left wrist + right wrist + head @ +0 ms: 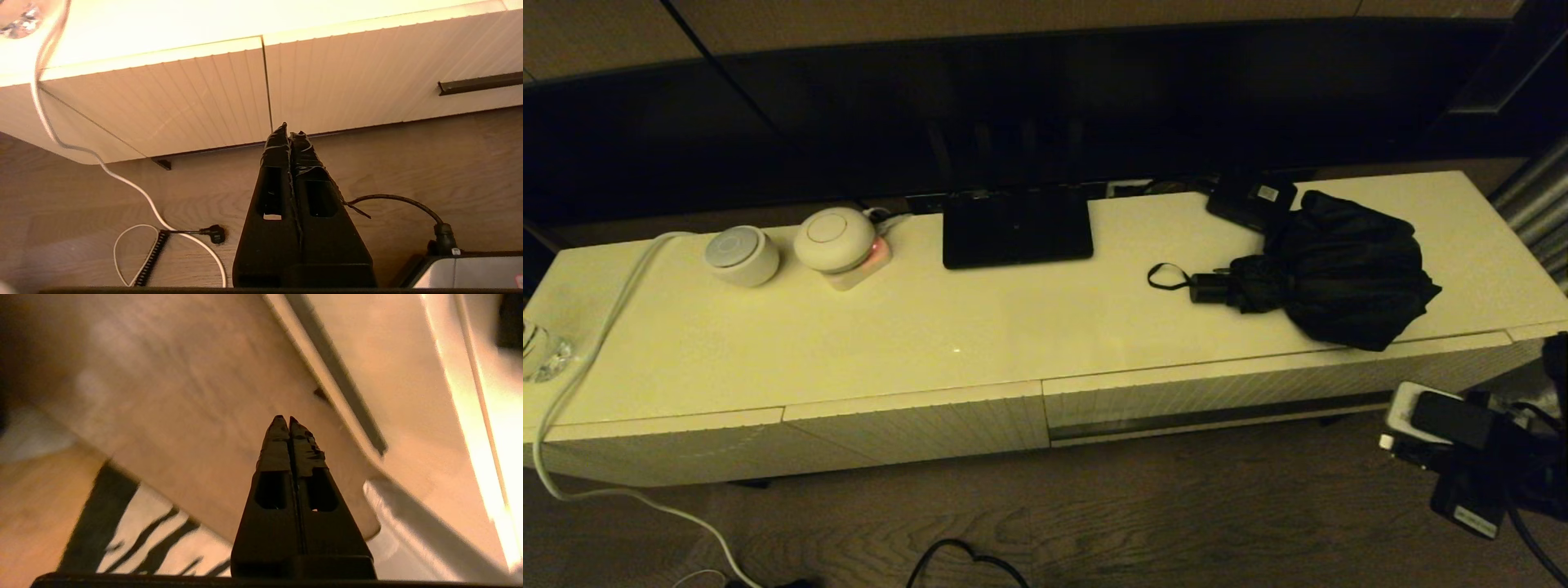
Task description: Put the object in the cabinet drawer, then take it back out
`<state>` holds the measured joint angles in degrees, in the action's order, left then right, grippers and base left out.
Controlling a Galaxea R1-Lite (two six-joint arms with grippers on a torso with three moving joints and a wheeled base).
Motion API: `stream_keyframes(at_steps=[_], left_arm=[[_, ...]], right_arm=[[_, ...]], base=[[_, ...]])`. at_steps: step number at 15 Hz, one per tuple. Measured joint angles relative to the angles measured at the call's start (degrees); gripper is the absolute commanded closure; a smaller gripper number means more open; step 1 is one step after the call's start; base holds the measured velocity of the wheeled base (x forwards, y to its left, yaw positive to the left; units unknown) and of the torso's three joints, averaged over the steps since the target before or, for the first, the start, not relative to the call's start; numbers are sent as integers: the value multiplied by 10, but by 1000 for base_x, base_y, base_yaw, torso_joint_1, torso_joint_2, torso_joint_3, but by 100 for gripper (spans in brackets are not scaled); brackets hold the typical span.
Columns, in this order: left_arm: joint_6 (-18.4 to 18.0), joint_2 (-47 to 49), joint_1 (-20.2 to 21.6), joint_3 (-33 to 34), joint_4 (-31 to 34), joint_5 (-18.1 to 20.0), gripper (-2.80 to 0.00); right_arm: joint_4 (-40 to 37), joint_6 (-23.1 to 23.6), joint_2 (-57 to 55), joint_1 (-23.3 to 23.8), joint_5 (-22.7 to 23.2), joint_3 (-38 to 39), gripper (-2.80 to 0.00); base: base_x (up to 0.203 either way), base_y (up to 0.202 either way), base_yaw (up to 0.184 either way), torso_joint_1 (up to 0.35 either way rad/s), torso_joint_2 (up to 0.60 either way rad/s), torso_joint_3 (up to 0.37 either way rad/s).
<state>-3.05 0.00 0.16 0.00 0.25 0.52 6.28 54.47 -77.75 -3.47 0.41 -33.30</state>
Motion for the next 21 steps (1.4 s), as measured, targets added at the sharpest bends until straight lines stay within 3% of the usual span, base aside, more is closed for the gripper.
stream_keyframes(at_steps=[4, 12, 15, 18, 21], left_arm=[[0, 0, 0, 0, 0, 0, 0], [0, 0, 0, 0, 0, 0, 0], [0, 0, 0, 0, 0, 0, 0], [0, 0, 0, 0, 0, 0, 0], [0, 0, 0, 0, 0, 0, 0]], right_arm=[[-118, -27, 166, 29, 0, 0, 0], [-247, -252, 494, 69, -8, 39, 0], [-239, -365, 581, 70, -23, 82, 0], [-212, -487, 634, 44, -80, 133, 0], [-223, -502, 700, 34, -87, 176, 0]], base=[[0, 0, 0, 0, 0, 0], [0, 0, 0, 0, 0, 0], [0, 0, 0, 0, 0, 0], [0, 0, 0, 0, 0, 0], [0, 0, 0, 0, 0, 0]])
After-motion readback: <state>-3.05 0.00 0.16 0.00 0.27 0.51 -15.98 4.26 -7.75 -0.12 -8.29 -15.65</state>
